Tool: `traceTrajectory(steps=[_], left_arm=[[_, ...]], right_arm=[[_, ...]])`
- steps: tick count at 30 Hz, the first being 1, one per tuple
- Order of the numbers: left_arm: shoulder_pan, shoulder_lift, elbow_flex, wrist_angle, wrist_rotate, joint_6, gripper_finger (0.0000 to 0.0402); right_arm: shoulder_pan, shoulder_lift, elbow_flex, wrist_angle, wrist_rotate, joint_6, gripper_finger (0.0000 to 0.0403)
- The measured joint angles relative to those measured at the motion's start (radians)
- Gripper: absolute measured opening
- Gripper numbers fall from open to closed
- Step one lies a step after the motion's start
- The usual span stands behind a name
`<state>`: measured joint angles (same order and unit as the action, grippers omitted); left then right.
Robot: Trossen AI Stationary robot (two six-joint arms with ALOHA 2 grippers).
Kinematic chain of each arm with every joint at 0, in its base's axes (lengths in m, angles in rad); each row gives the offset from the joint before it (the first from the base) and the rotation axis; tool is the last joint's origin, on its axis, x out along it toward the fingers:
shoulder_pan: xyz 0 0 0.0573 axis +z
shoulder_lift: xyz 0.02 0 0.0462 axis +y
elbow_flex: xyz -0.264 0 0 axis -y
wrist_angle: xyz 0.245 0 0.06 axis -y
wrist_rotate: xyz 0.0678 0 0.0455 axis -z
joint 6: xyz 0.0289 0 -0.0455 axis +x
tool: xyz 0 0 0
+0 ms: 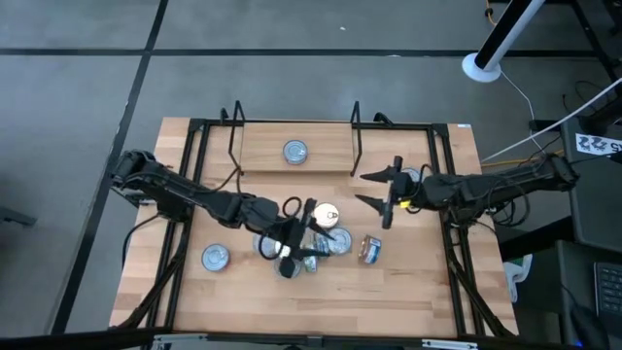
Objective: Stack canned seafood by type on shelf
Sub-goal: Put the green-white tuna can on the shelf
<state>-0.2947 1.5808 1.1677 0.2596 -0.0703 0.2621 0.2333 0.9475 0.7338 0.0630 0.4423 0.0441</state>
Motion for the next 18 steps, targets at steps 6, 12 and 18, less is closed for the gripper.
traceTrajectory(steps=[6, 12, 18], left_arm=[[0.001, 0.064, 0.047, 0.006, -0.039, 0.056, 0.0222], [0.001, 0.084, 0.057, -0.070, -0.047, 0.140, 0.0245], [-0.001, 0.084, 0.057, -0.139, -0.063, 0.142, 0.0247]], right_arm=[[0.000, -0.072, 0.000, -0.053, -0.001, 0.001, 0.0256], [0.000, -0.118, 0.001, -0.076, -0.001, 0.002, 0.0256], [0.000, -0.128, 0.000, -0.093, -0.001, 0.002, 0.0256]])
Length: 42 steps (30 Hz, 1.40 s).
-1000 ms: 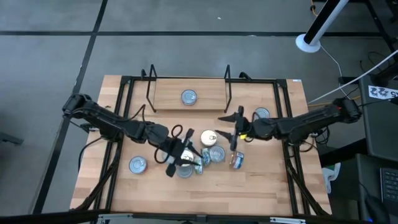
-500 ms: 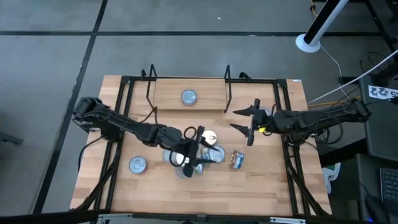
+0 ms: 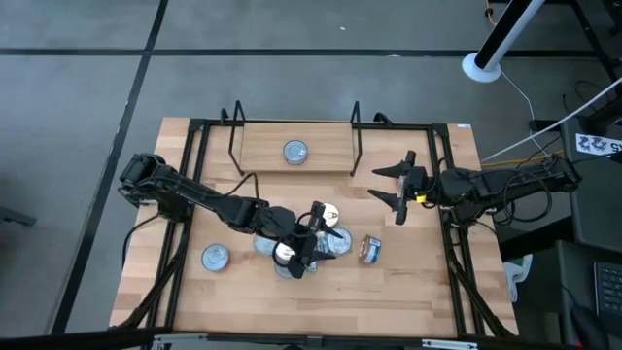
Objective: Stack canned seafood by type on shelf
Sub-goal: Put the green-white tuna can on the shelf
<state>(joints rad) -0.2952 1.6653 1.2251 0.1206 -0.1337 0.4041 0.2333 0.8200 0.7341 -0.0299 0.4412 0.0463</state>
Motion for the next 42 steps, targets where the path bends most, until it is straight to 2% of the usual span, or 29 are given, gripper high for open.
traceTrajectory(steps=[9, 18, 26, 36, 42], left_arm=[[-0.031, 0.004, 0.000, -0.157, -0.003, 0.280, 0.0242], [-0.043, 0.030, 0.000, -0.322, -0.002, 0.309, 0.0242], [-0.057, 0.080, 0.000, -0.393, 0.031, 0.379, 0.0241], [-0.057, 0.108, 0.001, -0.431, 0.073, 0.381, 0.0241], [-0.056, 0.165, 0.045, -0.486, 0.076, 0.444, 0.0241]], right_arm=[[0.000, 0.000, 0.000, -0.016, -0.005, 0.000, 0.0256], [0.002, 0.000, 0.000, -0.047, -0.005, 0.001, 0.0256], [0.002, 0.000, 0.000, -0.050, -0.006, 0.001, 0.0256], [0.002, 0.003, 0.000, -0.067, -0.007, 0.001, 0.0256], [0.002, 0.003, 0.000, -0.077, -0.007, 0.001, 0.0256]])
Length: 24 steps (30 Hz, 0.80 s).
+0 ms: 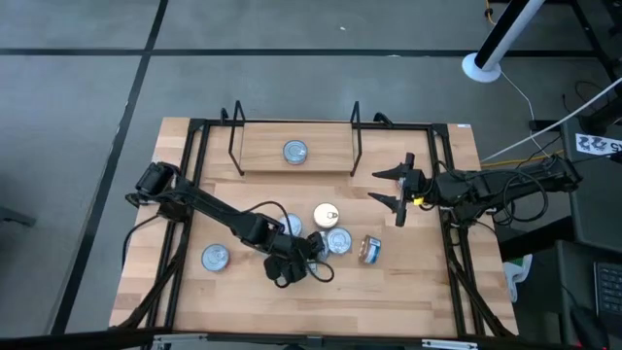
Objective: Stack canned seafood by type on shelf
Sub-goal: Put the green-white tuna can on the shelf
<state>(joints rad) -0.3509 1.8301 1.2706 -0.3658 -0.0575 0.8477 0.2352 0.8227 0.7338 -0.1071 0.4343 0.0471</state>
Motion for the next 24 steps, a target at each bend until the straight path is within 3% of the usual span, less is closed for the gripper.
traceTrajectory(steps=[24], left_arm=[[0.010, 0.022, 0.028, -0.064, -0.023, 0.083, 0.0240]], right_arm=[[0.000, 0.000, 0.000, -0.011, 0.000, 0.000, 0.0256]])
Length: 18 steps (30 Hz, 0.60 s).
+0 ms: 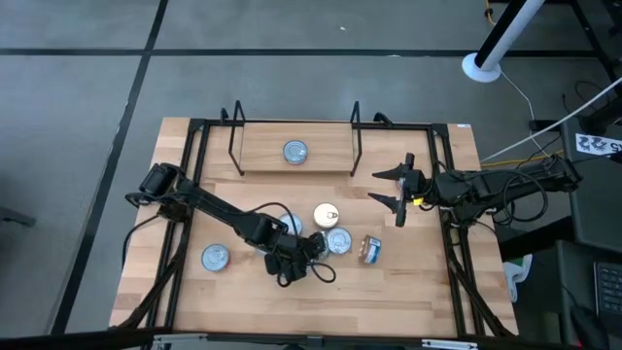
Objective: Stack canned seafood by type on shelf
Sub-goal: Put the green-white tuna can on the shelf
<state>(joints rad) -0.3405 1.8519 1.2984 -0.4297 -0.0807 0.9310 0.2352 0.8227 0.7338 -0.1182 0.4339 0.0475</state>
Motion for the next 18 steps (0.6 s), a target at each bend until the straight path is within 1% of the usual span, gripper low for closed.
traceTrajectory(steps=[5, 11, 18], left_arm=[[-0.009, 0.000, 0.001, 0.028, -0.006, -0.012, 0.0240], [-0.034, -0.001, 0.025, 0.011, -0.029, -0.013, 0.0240], [-0.034, -0.002, 0.027, -0.064, -0.038, 0.014, 0.0240]], right_arm=[[0.000, 0.000, 0.000, -0.009, 0.000, 0.000, 0.0256], [0.000, 0.000, 0.000, -0.013, 0.000, 0.000, 0.0256], [0.000, 0.000, 0.000, -0.013, 0.000, 0.000, 0.0256]])
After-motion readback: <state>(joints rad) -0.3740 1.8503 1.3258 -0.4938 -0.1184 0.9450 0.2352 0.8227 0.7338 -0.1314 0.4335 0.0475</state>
